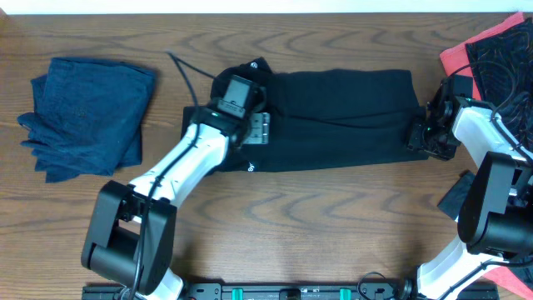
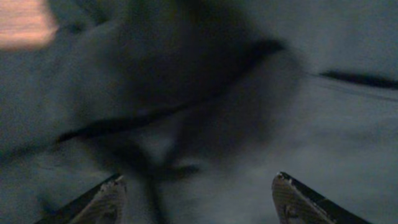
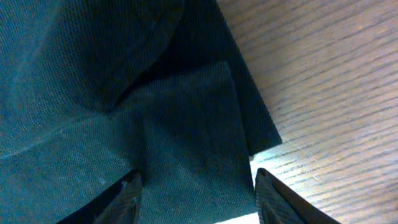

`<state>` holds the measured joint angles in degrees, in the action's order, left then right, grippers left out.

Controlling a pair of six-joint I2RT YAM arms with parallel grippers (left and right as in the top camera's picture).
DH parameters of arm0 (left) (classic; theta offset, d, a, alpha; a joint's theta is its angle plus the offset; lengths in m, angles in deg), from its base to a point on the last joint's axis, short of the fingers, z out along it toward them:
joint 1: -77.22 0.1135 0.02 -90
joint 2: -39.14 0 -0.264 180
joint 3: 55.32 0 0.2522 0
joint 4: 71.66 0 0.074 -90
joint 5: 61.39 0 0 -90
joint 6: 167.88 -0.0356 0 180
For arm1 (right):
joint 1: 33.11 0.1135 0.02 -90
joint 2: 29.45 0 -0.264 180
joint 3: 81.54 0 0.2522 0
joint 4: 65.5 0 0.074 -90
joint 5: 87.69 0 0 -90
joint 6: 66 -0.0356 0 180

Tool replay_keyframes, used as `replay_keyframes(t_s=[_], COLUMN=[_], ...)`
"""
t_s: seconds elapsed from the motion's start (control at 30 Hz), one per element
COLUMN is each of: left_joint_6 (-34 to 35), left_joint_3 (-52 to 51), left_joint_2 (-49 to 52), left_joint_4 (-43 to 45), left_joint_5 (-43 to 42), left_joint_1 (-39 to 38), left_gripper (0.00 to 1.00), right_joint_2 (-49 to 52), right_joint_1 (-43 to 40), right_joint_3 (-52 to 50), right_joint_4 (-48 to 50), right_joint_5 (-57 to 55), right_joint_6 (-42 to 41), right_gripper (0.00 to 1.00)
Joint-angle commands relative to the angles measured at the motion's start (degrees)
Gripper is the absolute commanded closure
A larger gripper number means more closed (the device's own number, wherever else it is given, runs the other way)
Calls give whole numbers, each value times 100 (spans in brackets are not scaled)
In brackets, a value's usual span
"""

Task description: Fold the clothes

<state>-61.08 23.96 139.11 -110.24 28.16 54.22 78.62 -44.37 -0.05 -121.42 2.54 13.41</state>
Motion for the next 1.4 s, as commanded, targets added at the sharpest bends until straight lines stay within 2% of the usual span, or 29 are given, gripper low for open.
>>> replay_keyframes(t_s=[0.0,0.27,0.43,0.63,0.7,0.87,1.07,1.37], left_joint_6=[142,446,452,450,448,452,466,1093], left_joint_3=[70,-245,-262,-262,-262,-264,-267,-267], left_joint_2=[-74,-61,50,273,317,391,463,463], left_joint_4=[-199,-229,-192,-111,-33,116,0,-437], left_joint_5=[157,157,157,160,168,321,354,415], left_joint_1=[232,376,376,376,389,535,800,1196], left_gripper=[32,35,47,51,60,93,94,94], right_joint_2=[59,59,59,59,59,59,59,59], right_joint_1=[42,42,42,42,42,42,42,42], right_joint_3=[-35,-35,-35,-35,-35,-35,-35,-35], right_joint_4=[13,-48,-50,13,15,9,11,11], right_joint_5=[0,-2,0,2,2,0,0,0], right_joint_6=[44,44,42,44,42,42,42,44], right_gripper=[43,43,44,43,43,44,44,43])
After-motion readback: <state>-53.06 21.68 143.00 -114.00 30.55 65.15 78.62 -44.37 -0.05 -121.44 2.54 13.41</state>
